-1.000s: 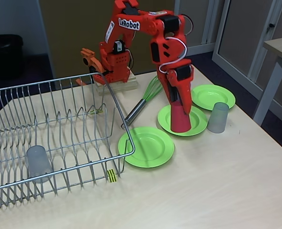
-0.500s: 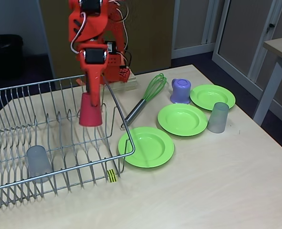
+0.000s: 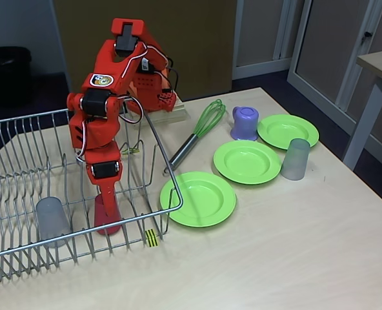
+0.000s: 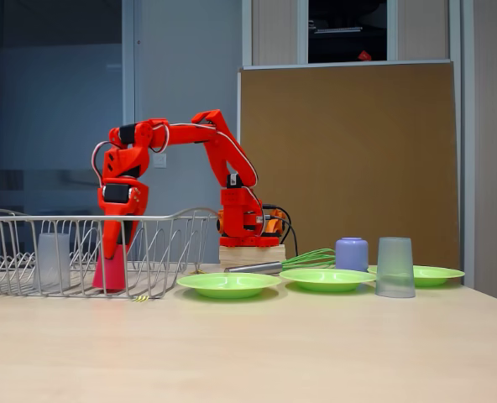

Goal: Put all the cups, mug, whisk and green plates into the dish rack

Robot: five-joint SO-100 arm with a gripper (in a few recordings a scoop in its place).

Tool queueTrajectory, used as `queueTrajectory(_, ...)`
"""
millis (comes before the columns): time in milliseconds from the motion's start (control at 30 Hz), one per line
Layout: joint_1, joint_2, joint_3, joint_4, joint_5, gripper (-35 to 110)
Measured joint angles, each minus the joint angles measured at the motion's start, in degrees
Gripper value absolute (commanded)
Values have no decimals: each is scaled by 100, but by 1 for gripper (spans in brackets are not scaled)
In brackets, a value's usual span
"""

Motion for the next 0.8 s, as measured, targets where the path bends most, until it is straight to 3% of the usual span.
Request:
queueTrajectory(433,439,-352,-800,510,-360,1)
queueTrajectory(800,633,-536,-984,870,-501,31)
